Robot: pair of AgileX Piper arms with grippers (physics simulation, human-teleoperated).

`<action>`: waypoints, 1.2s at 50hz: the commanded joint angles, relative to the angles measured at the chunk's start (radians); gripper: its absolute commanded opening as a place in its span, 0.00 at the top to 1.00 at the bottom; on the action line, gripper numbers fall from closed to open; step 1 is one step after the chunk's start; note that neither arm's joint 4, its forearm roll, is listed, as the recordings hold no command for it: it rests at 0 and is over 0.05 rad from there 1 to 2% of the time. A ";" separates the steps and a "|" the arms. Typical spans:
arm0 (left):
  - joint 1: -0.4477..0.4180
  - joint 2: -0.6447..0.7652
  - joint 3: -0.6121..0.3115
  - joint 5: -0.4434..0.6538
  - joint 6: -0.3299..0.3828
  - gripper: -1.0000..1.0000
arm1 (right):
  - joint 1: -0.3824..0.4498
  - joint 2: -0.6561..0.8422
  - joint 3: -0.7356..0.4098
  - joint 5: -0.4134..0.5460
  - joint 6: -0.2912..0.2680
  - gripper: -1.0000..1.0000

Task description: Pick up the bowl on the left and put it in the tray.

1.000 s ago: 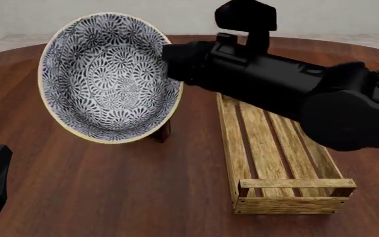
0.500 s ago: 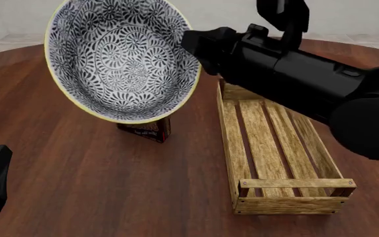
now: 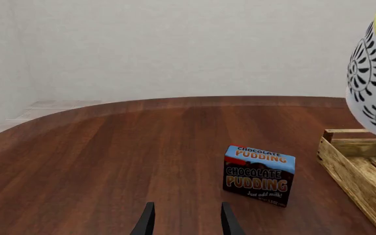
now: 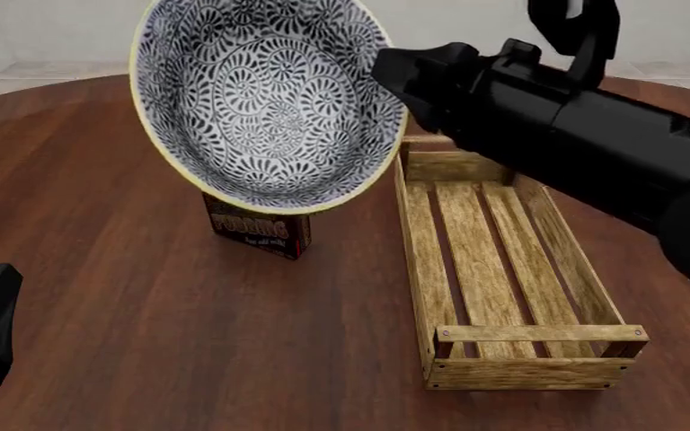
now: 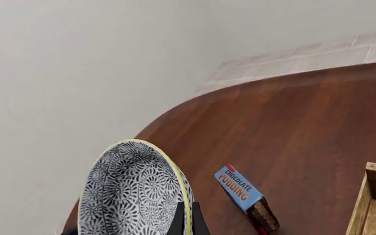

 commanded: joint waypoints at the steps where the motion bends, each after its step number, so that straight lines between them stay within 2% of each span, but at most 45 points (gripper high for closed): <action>1: 0.000 0.000 0.000 0.000 0.000 0.00 | -0.038 -0.048 -0.005 0.041 -0.017 1.00; 27: 0.000 0.000 0.000 0.000 0.000 0.00 | -0.139 -0.132 0.026 0.091 -0.053 1.00; 39: 0.000 0.000 0.000 0.000 0.000 0.00 | -0.219 -0.199 0.025 0.171 -0.120 1.00; 40: 0.000 0.000 0.000 0.000 0.000 0.00 | -0.219 -0.205 0.027 0.176 -0.108 1.00; 45: 0.000 0.000 0.000 0.000 0.000 0.00 | -0.248 -0.239 0.023 0.202 -0.136 1.00; 60: 0.000 0.000 0.000 0.000 0.000 0.00 | -0.323 -0.293 0.045 0.252 -0.146 1.00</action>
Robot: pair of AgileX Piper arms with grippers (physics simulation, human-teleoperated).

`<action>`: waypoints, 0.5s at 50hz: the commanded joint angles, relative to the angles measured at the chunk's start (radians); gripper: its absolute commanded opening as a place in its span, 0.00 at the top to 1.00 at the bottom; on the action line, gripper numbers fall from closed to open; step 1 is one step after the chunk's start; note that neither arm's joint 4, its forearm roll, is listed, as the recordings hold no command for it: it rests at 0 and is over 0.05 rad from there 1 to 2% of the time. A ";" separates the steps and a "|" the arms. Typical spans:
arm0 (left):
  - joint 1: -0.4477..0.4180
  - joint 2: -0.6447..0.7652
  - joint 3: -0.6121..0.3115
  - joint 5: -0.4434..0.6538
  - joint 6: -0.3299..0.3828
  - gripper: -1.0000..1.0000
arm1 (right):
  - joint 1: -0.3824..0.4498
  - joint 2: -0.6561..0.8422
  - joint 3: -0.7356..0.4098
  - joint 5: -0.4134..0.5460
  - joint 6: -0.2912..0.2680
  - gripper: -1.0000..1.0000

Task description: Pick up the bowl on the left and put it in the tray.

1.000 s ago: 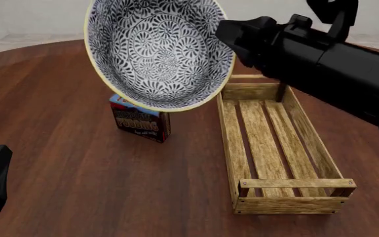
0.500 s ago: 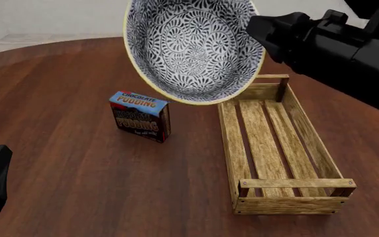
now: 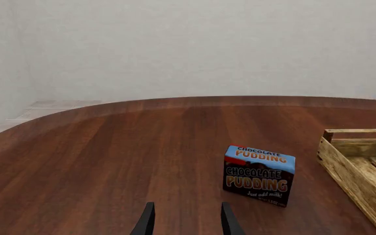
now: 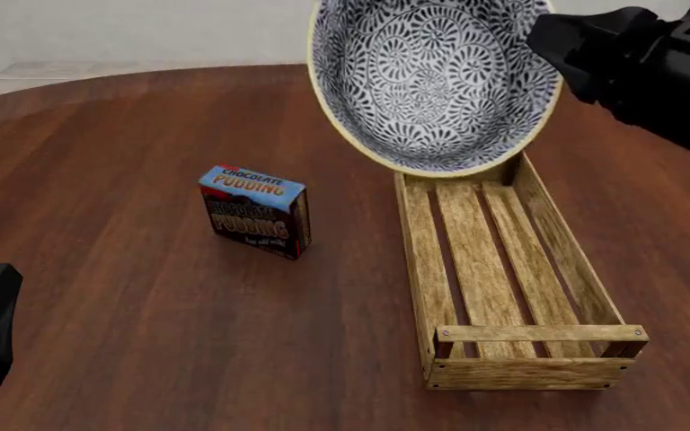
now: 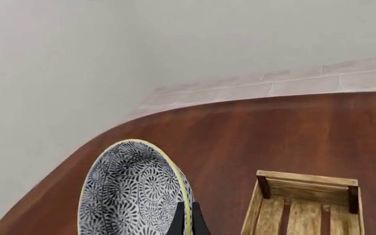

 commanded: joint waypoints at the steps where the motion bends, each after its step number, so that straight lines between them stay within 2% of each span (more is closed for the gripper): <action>1: 0.000 0.000 0.000 0.000 0.000 0.00 | -0.058 -0.050 0.003 0.045 -0.015 1.00; 7: 0.000 0.000 0.000 0.000 0.000 0.00 | -0.094 -0.066 0.003 0.062 -0.024 1.00; 11: 0.000 0.000 0.000 0.000 0.000 0.00 | -0.105 -0.077 -0.002 0.083 -0.010 1.00; 13: 0.000 0.000 0.000 0.000 0.000 0.00 | -0.116 -0.077 -0.006 0.095 0.023 1.00; 15: 0.000 0.000 0.000 0.000 0.000 0.00 | -0.128 -0.082 -0.012 0.102 0.021 1.00; 16: 0.000 0.000 0.000 0.000 0.000 0.00 | -0.138 -0.079 -0.008 0.101 0.049 1.00; 19: 0.000 0.000 0.000 0.000 0.000 0.00 | -0.150 -0.089 -0.018 0.111 0.025 1.00; 22: 0.000 0.000 0.000 0.000 0.000 0.00 | -0.160 -0.098 -0.025 0.124 0.032 1.00; 24: 0.000 0.000 0.000 0.000 0.000 0.00 | -0.169 -0.097 -0.022 0.127 0.059 1.00; 25: 0.000 0.000 0.000 0.000 0.000 0.00 | -0.176 -0.102 -0.024 0.131 0.047 1.00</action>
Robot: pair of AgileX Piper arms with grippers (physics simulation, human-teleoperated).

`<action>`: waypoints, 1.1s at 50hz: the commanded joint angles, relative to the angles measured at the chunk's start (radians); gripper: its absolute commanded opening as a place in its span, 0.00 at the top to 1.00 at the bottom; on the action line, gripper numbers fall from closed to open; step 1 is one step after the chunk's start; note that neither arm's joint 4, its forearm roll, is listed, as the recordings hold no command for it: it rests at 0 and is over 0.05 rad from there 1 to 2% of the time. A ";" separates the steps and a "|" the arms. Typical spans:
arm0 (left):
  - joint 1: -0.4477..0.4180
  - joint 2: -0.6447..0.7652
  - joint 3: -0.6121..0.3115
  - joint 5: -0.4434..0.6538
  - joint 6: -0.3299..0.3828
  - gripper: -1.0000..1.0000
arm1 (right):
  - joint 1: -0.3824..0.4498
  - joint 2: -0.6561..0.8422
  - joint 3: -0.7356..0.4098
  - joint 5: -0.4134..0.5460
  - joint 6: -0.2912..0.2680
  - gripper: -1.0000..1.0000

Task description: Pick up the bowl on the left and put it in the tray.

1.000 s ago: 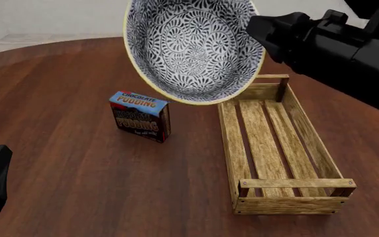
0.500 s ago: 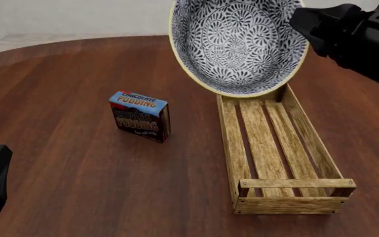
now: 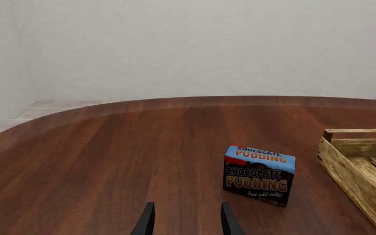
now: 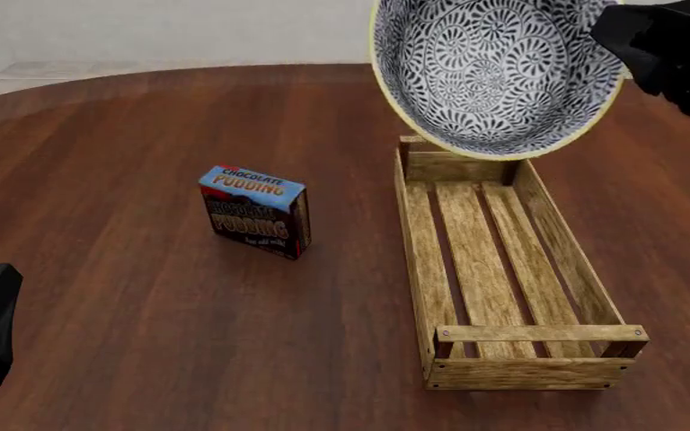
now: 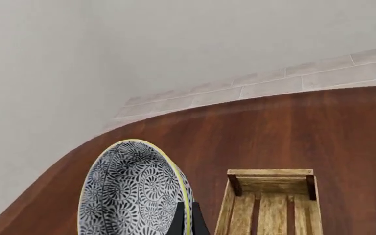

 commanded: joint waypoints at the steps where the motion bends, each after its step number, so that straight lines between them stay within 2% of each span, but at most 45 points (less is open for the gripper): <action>1: 0.000 0.000 0.000 0.000 0.000 0.00 | -0.051 -0.029 -0.012 0.034 0.040 1.00; 4: 0.000 0.000 0.000 0.000 0.000 0.00 | -0.061 -0.033 -0.009 0.039 0.036 1.00; 5: 0.000 0.000 0.000 0.000 0.000 0.00 | -0.066 -0.032 -0.001 0.038 0.059 1.00; 7: 0.000 0.000 0.000 0.000 0.000 0.00 | -0.066 -0.047 -0.001 0.047 0.050 1.00; 8: 0.000 0.000 0.000 0.000 0.000 0.00 | -0.077 -0.048 0.001 0.050 0.067 1.00; 10: 0.000 0.000 0.000 0.000 0.000 0.00 | -0.078 -0.059 -0.002 0.062 0.064 1.00; 11: 0.000 0.000 0.000 0.000 0.000 0.00 | -0.086 -0.057 0.005 0.066 0.091 1.00; 25: 0.000 0.000 0.000 0.000 0.000 0.00 | -0.119 -0.170 -0.014 0.171 0.027 1.00; 36: 0.000 0.000 0.000 0.000 0.000 0.00 | -0.133 -0.221 0.012 0.210 0.033 1.00; 44: 0.000 0.000 0.000 0.000 0.000 0.00 | -0.148 -0.223 0.033 0.203 0.039 1.00; 48: 0.000 0.000 0.000 0.000 0.000 0.00 | -0.149 -0.221 0.049 0.198 0.060 1.00; 55: 0.000 0.000 0.000 0.000 0.000 0.00 | -0.140 -0.185 0.139 0.143 0.178 1.00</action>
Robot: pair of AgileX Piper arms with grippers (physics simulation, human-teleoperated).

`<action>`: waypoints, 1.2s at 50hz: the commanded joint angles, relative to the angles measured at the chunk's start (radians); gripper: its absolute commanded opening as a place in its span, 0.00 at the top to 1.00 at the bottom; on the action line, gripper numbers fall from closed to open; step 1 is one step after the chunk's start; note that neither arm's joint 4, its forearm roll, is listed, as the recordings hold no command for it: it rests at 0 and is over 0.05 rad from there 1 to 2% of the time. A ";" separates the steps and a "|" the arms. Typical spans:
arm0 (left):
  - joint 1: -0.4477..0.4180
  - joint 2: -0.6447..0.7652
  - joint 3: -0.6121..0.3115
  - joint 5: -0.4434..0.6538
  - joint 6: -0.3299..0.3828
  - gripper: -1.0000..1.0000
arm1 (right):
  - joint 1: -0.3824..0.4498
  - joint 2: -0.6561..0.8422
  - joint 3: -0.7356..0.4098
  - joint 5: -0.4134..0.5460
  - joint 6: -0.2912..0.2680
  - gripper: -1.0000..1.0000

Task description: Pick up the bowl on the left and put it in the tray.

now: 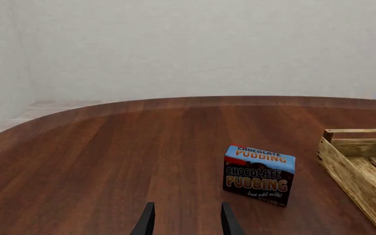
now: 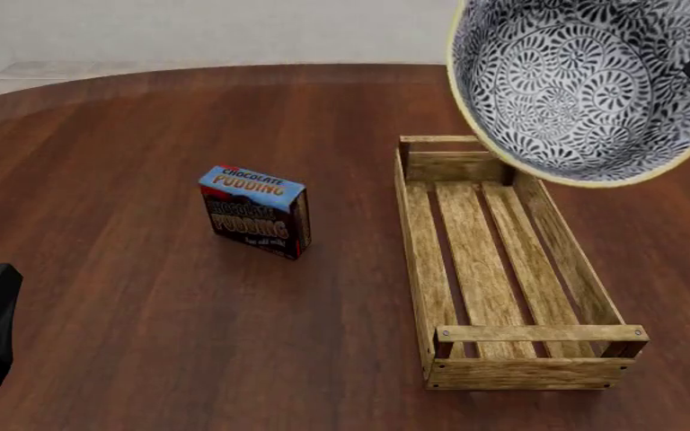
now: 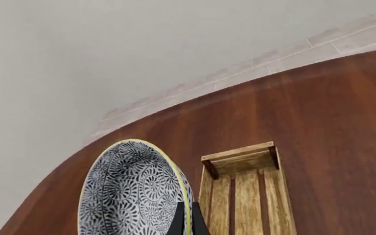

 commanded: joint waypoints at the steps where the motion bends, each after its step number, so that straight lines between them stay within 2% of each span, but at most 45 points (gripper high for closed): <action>1: 0.000 0.000 0.000 0.000 0.000 0.00 | -0.001 0.017 0.076 -0.043 0.098 1.00; 5: 0.000 0.000 0.000 0.000 0.000 0.00 | 0.000 0.025 0.096 -0.058 0.124 1.00; 6: 0.000 0.000 0.000 0.000 0.000 0.00 | -0.005 0.025 0.092 -0.059 0.113 1.00; 7: 0.000 0.000 0.000 0.000 0.000 0.00 | -0.005 0.031 0.102 -0.065 0.132 1.00; 13: 0.000 0.000 0.000 0.000 0.000 0.00 | -0.016 0.047 0.117 -0.083 0.140 1.00; 29: 0.000 0.000 0.000 0.000 0.000 0.00 | -0.040 0.053 0.123 -0.072 0.123 1.00; 33: 0.000 0.000 0.000 0.000 0.000 0.00 | -0.040 0.046 0.138 -0.070 0.138 1.00; 60: 0.000 0.000 0.000 0.000 0.000 0.00 | -0.045 0.015 0.207 -0.057 0.146 1.00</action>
